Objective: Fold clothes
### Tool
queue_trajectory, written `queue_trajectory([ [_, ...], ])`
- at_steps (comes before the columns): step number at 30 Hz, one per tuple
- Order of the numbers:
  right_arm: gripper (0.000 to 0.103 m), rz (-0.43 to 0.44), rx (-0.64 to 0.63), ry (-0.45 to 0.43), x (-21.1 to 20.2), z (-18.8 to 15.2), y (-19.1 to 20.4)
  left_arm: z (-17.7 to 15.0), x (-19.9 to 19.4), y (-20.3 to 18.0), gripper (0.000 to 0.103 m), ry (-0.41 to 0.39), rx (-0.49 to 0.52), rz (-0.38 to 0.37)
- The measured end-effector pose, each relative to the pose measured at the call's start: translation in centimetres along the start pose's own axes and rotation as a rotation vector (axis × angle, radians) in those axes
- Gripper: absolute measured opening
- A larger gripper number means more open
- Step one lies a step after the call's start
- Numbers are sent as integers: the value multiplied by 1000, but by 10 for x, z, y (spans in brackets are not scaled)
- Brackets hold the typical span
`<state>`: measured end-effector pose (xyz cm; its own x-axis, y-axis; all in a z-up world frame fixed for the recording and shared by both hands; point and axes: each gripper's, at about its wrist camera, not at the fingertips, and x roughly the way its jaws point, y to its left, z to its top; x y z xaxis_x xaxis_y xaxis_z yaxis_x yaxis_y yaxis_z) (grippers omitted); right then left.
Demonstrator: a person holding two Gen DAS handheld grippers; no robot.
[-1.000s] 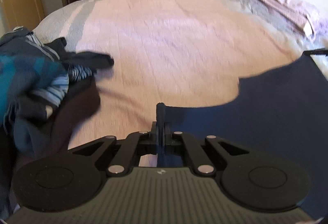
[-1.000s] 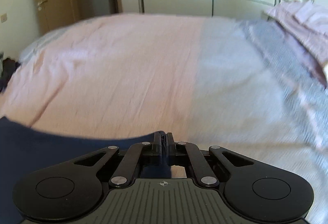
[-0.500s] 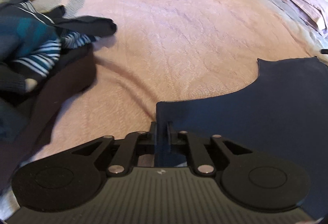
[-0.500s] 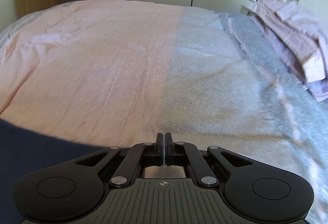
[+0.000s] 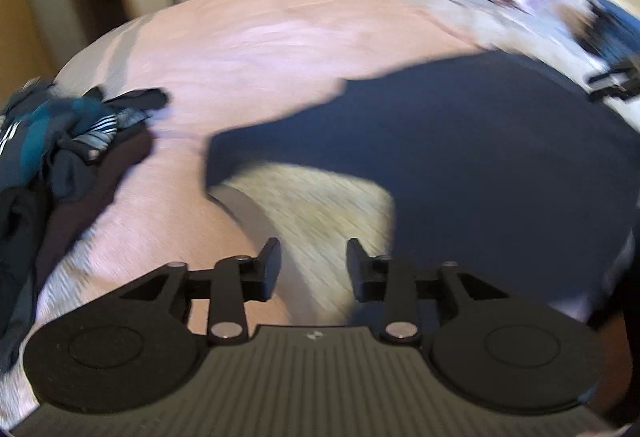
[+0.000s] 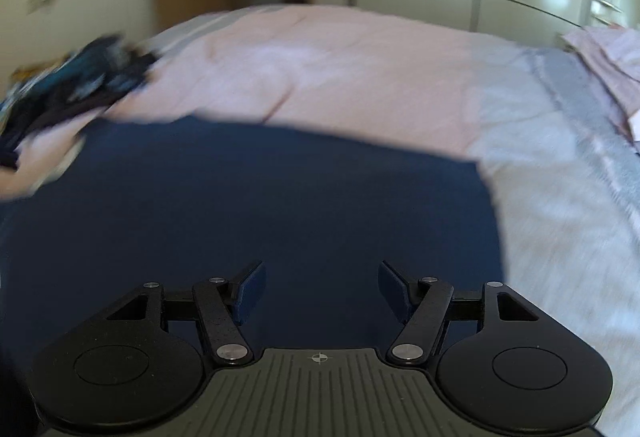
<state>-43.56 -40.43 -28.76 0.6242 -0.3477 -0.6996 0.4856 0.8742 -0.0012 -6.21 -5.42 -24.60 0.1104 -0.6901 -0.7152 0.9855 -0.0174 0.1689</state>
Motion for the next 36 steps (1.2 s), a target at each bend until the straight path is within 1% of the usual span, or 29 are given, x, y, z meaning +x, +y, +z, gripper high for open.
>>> queue_trajectory([
  [2,66,-29,-71,53,-6,-28,22,-19,-8,-28,36,7,80,3],
  [4,66,-49,-94,92,-12,-53,32,-38,-11,-57,38,28,187,11],
  [6,66,-82,-68,109,-22,-72,32,-51,-10,-82,38,34,293,48],
  [8,66,-118,-5,132,-34,-86,25,-60,-10,-106,38,34,401,91],
  [9,66,-131,14,121,-41,-90,23,-60,-13,-120,38,10,454,111],
  [10,66,-140,27,99,-50,-94,23,-60,-16,-130,38,-23,485,110],
  [12,66,-154,49,51,-67,-100,23,-56,-24,-152,38,-107,524,72],
  [13,66,-152,54,20,-76,-103,26,-54,-27,-162,38,-148,545,41],
  [16,66,-185,47,-18,-91,-114,38,-56,-26,-194,39,-226,631,-16],
  [18,66,-194,39,-16,-94,-120,40,-62,-22,-216,38,-253,703,-42],
  [19,66,-206,27,-11,-94,-123,41,-67,-19,-229,37,-264,756,-56],
  [21,66,-236,-3,-2,-93,-129,42,-74,-11,-250,33,-285,837,-47],
  [23,66,-238,-32,-18,-98,-138,41,-81,-2,-267,33,-300,904,-22],
  [25,66,-236,-97,-18,-97,-141,45,-82,15,-278,33,-304,944,73],
  [28,66,-248,-240,-6,-93,-150,46,-77,40,-282,32,-288,993,171],
  [29,66,-250,-282,-4,-91,-154,48,-79,41,-281,25,-283,1004,172],
  [30,66,-250,-319,-4,-90,-158,49,-76,43,-279,12,-267,1000,158],
  [32,66,-247,-383,-1,-87,-165,52,-68,35,-273,5,-256,950,103],
  [33,66,-244,-412,3,-84,-167,51,-67,27,-269,3,-263,931,75],
  [34,65,-245,-447,2,-83,-170,53,-67,18,-266,2,-272,914,46],
  [36,65,-250,-520,-4,-82,-176,56,-64,8,-256,1,-279,894,14],
])
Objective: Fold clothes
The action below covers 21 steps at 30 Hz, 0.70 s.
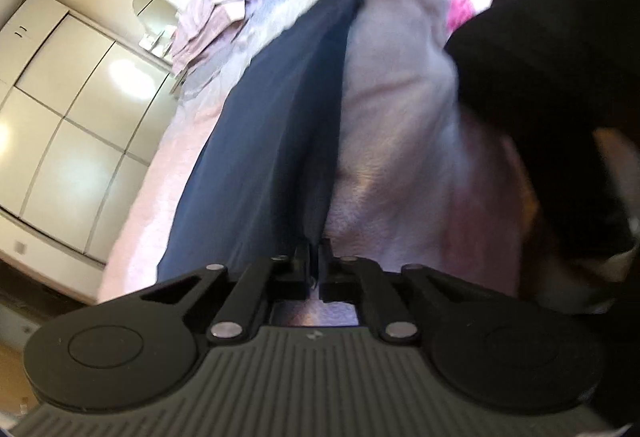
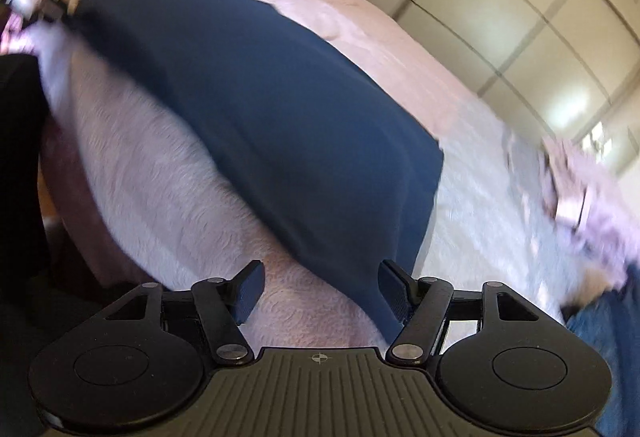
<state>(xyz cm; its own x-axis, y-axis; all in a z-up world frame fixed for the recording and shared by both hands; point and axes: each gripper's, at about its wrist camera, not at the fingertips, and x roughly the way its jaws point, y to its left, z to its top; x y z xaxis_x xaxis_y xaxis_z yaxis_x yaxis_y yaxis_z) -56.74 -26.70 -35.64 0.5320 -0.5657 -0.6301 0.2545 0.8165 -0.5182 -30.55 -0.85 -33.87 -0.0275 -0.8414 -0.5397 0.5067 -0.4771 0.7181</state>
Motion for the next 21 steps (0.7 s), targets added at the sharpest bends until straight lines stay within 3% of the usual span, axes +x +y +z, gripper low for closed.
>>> queue_trajectory([
  [7,64,-68,-210,12,17,-12,10,3,-11,13,1,-23,-55,-51],
  [9,39,-98,-261,26,22,-16,8,2,-12,13,1,-23,-70,-59],
  [15,32,-120,-454,59,45,-33,10,-1,-15,18,1,-16,-106,-74],
  [16,21,-120,-468,65,51,-36,9,-1,-14,19,1,-15,-107,-77],
  [17,0,-123,-461,74,53,-38,5,-1,-15,21,1,-19,-110,-78],
  [21,0,-140,-392,64,32,-40,-8,0,-24,24,1,-29,-119,-77],
])
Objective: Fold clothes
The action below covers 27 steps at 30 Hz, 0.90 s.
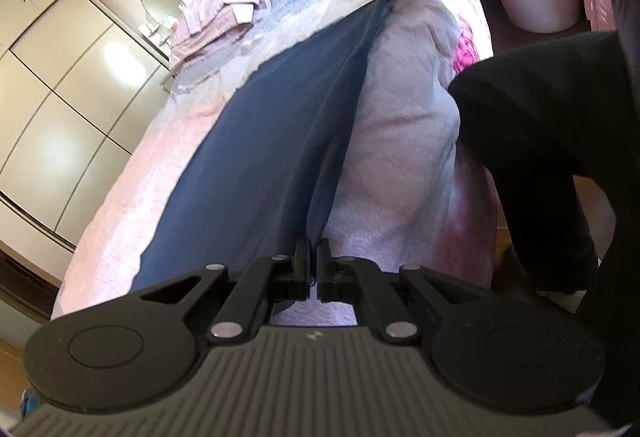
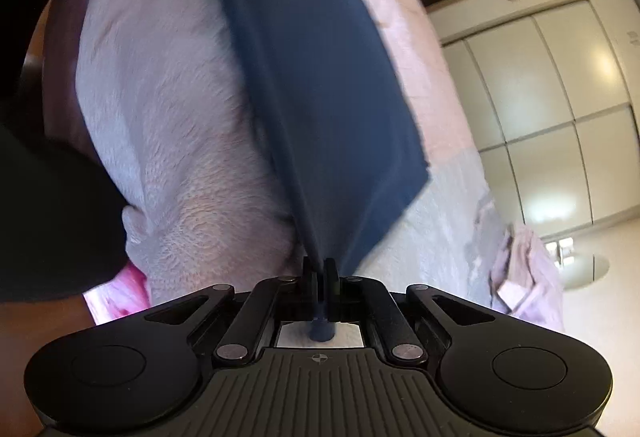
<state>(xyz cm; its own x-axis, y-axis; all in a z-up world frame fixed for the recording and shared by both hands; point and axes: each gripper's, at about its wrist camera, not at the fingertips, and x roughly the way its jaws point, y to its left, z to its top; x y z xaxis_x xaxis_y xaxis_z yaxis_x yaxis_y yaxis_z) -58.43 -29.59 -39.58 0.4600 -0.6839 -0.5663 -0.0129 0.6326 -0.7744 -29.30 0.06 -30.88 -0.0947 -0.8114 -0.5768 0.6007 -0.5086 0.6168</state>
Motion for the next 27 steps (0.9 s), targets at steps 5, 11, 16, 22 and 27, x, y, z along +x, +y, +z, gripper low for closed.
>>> queue_trajectory([
  [5,0,9,56,5,-2,8,14,-5,4,-5,1,20,-8,-22],
  [11,0,23,72,36,14,9,19,-10,5,-7,1,59,-12,-32],
  [16,18,48,198,64,-12,17,12,-18,-11,-1,4,77,-83,-21],
  [22,61,143,488,-13,-49,41,-9,-20,-32,16,5,86,-193,10],
  [27,61,167,717,-47,-68,60,-41,-23,-44,45,27,117,-334,84],
])
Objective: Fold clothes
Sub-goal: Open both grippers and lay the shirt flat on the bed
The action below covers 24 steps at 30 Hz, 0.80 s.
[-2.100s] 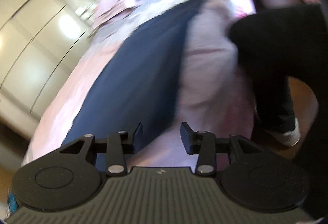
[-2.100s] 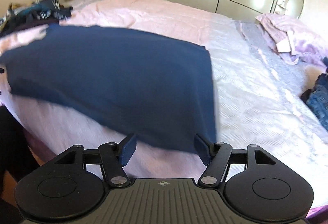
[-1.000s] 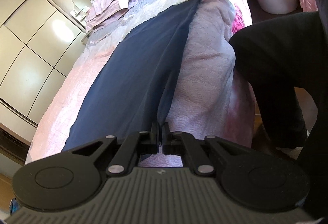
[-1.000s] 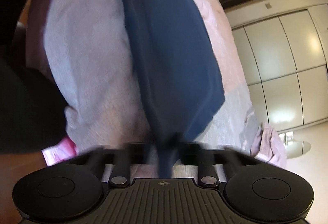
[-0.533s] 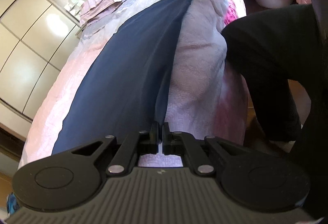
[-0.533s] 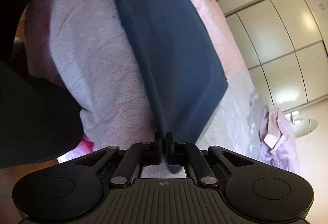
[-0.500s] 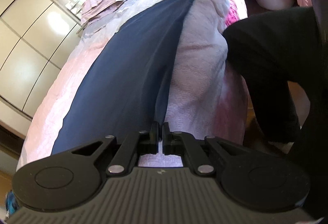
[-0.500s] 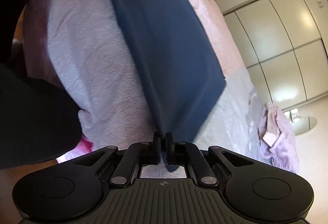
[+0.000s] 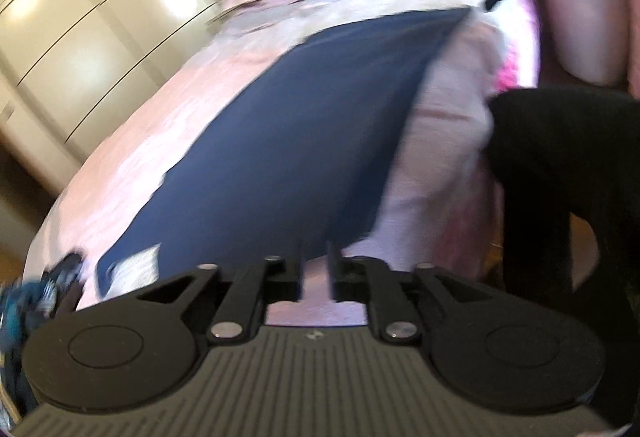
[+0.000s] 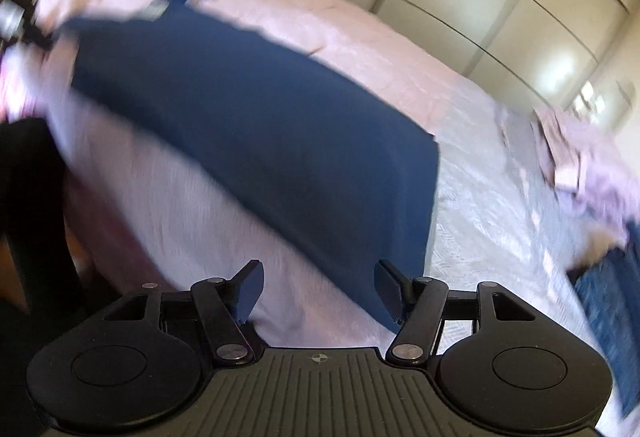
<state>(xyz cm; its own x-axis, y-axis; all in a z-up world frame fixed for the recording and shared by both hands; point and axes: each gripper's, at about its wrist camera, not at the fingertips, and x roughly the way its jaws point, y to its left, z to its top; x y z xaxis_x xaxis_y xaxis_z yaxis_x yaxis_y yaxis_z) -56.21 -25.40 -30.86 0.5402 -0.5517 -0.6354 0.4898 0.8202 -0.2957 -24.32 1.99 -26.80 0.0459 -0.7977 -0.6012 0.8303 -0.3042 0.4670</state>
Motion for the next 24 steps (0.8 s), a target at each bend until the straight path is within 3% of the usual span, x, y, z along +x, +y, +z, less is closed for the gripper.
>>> queue_trajectory([
  [4,72,-19,246,-22,-18,29,-32,-1,-5,44,41,70,-218,91],
  [5,73,-23,286,-18,-23,35,-36,-2,-5,52,49,92,-264,104],
  [9,74,-3,379,21,-28,53,-42,-13,-9,79,83,153,-441,149],
  [11,74,3,386,33,-28,59,-40,-20,-12,84,89,171,-481,159],
  [15,74,-24,373,74,-17,62,-29,-33,-10,88,90,217,-510,173],
  [24,75,3,330,127,8,61,1,-46,0,85,90,253,-478,160],
])
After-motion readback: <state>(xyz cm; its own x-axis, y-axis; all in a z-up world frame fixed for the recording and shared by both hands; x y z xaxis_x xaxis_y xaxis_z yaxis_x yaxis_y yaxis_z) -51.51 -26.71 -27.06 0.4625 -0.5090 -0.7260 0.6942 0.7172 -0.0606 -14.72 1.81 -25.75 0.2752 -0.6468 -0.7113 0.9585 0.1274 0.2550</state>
